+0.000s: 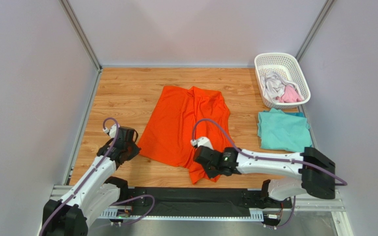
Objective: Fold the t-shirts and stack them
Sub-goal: Flatten the tshirt out
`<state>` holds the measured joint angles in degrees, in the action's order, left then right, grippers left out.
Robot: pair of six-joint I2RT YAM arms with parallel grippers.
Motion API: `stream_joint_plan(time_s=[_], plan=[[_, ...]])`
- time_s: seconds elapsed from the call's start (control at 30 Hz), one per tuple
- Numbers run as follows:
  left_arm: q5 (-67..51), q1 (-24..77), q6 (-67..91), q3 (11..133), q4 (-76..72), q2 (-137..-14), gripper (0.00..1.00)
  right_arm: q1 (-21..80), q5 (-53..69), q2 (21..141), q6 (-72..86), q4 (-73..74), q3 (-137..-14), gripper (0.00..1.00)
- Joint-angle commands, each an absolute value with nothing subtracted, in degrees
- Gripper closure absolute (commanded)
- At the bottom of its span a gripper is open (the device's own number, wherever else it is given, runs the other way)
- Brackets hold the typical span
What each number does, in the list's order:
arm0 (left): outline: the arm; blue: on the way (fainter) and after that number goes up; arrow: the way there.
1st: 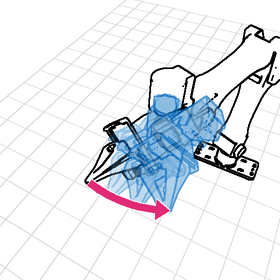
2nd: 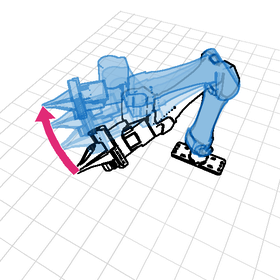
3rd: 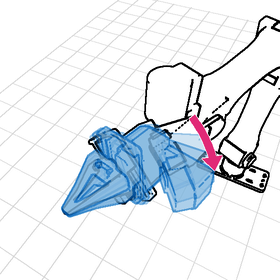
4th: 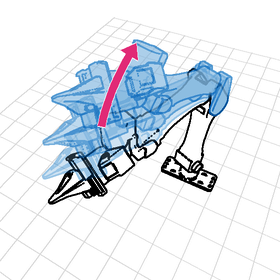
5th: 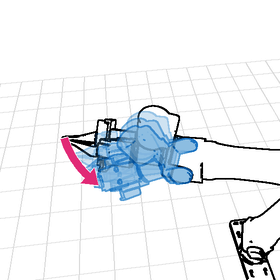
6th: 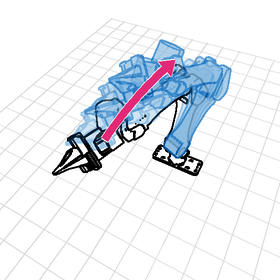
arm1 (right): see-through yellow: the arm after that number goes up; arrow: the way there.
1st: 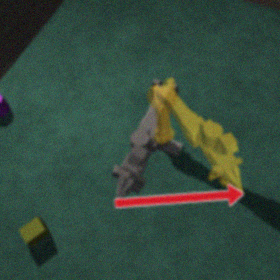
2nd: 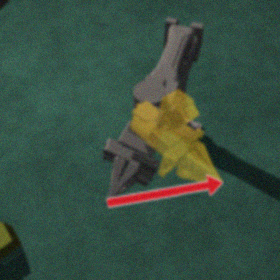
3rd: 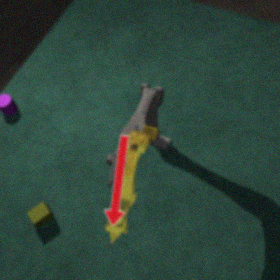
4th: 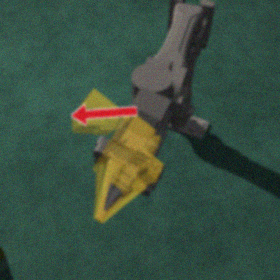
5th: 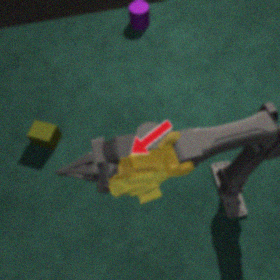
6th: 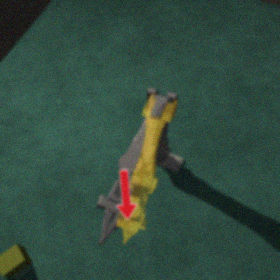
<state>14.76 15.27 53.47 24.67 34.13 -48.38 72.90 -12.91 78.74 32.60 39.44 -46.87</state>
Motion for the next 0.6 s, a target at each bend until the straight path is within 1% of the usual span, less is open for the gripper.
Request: stream_joint_plan(time_s=[0.0,0.07,0.1,0.17,0.3,0.43,0.47,0.53,0.57], plan=[[16.17,15.03,51.42,26.1,33.84,-46.06,1.0,65.95,-19.23,71.82,32.52,39.9,-44.57,1.0],[15.82,15.03,50.63,26.54,33.4,-45.18,1.0,62.33,-20.47,68.14,31.39,39.55,-43.95,1.0],[15.82,15.03,50.63,26.8,33.4,-45.09,1.0,58.49,-20.91,67.16,31.12,39.46,-43.77,1.0],[16.43,15.12,50.8,28.03,33.22,-44.65,1.0,54.08,-23.36,64.27,29.98,39.29,-44.21,1.0],[17.05,15.12,50.28,33.21,33.57,-44.56,1.0,47.92,-26.8,60.22,27.78,39.37,-48.15,1.0],[18.01,15.12,48.78,42.08,36.11,-43.95,1.0,44.56,-28.91,56.78,23.66,39.73,-55.44,1.0],[18.45,15.12,48.43,46.36,36.91,-43.68,1.0,44.39,-29.61,56.08,22.42,39.73,-59.11,1.0],[19.16,15.12,47.29,50.34,38.41,-42.11,1.0,44.3,-30.67,54.85,18.92,40.34,-63.61,1.0],[19.25,15.12,46.76,53.93,38.5,-41.4,1.0,44.3,-31.63,54.58,17.68,40.69,-68.16,1.0]])
